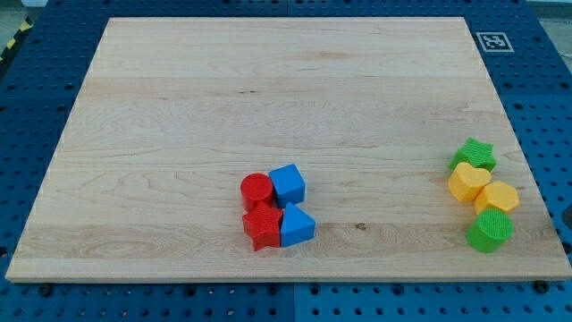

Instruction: Push the green circle up a bit

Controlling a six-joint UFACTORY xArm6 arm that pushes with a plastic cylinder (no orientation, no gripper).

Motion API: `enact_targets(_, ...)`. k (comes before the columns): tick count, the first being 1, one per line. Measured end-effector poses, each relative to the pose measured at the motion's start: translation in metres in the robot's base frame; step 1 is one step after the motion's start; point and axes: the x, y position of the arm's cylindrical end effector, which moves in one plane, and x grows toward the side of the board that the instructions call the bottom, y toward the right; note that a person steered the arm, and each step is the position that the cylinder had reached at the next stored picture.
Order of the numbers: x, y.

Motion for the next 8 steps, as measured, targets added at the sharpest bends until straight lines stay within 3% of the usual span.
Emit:
enact_targets(2,0.015,-0.009)
enact_targets(4,0.036,-0.054)
enact_targets(5,0.025,-0.088)
enact_targets(8,0.017,-0.106)
